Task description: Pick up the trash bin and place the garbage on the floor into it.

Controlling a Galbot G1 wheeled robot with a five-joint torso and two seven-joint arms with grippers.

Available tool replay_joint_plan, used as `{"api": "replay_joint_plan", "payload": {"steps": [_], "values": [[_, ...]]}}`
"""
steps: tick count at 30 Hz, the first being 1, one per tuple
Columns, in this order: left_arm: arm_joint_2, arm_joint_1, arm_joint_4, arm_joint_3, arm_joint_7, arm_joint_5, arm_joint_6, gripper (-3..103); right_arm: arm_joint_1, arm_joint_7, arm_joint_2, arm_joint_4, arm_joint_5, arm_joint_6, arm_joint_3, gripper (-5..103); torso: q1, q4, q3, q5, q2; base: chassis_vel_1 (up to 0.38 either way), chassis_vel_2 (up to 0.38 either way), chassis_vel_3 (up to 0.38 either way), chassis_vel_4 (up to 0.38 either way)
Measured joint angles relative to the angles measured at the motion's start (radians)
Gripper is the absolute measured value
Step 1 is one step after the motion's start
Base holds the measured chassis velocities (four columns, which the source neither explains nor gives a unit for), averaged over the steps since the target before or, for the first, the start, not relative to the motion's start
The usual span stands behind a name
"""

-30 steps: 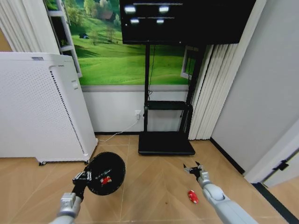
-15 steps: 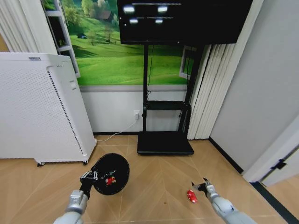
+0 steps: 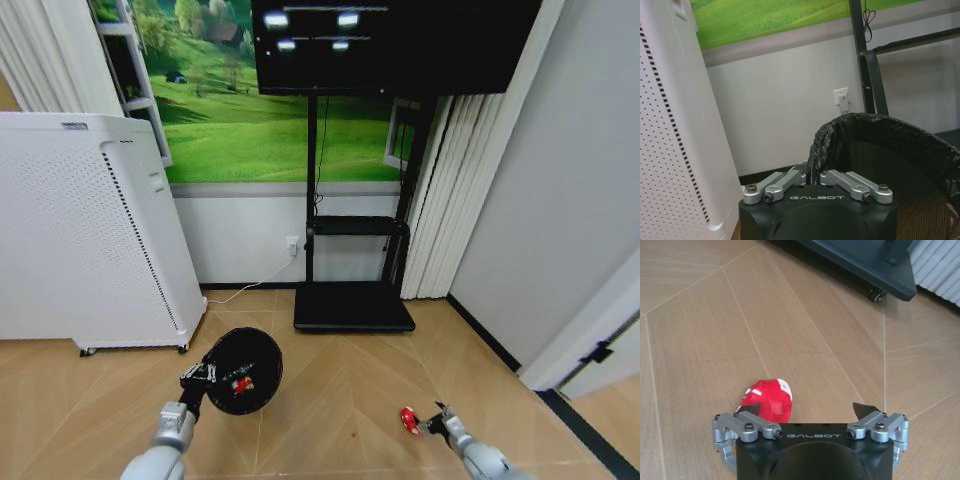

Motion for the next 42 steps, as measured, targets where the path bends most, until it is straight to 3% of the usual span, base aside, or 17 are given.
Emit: {"api": "replay_joint_plan", "payload": {"steps": [10,16,19,21,29,37,42], "values": [[-0.002,-0.001,0.008,0.005,-0.001,0.003,0.002,7,0.043,-0.015,0.035,-0.093,-0.014,0.021,-0.042,100,0.000,0.0000,0.000,-0.0010,0.000,0.000,0.000,0.000,0.000],[-0.002,0.017,0.010,0.005,-0.002,0.012,0.002,7,0.106,-0.039,0.086,-0.244,-0.070,0.062,-0.064,100,0.000,0.0003,-0.001,-0.0014,0.001,0.000,0.000,0.000,0.000],[0.003,0.016,0.014,-0.002,-0.002,0.012,-0.002,7,0.075,-0.031,0.050,-0.162,-0.028,0.059,-0.045,100,0.000,-0.0003,0.001,0.0023,0.000,0.000,0.000,0.000,0.000],[0.000,0.013,0.017,0.004,-0.002,0.016,-0.003,7,0.066,-0.028,0.030,-0.118,-0.002,0.045,-0.036,100,0.000,-0.0010,0.001,0.0023,-0.001,0.000,0.000,0.000,0.000],[-0.013,0.007,0.017,0.017,-0.002,0.025,-0.003,7,-0.011,-0.017,-0.066,0.061,0.037,0.041,0.016,100,0.000,-0.0001,0.000,0.0003,0.000,0.000,0.000,0.000,0.000],[-0.018,0.001,0.025,0.018,-0.003,0.029,-0.007,7,-0.086,-0.021,-0.071,0.098,0.009,0.056,0.048,100,0.000,-0.0003,0.000,0.0001,0.000,0.000,0.000,0.000,0.000],[-0.025,0.001,0.028,0.022,-0.003,0.034,-0.009,7,-0.078,-0.021,-0.022,0.036,-0.010,0.068,0.056,100,0.000,-0.0002,0.000,0.0001,0.000,0.000,0.000,0.000,0.000]]}}
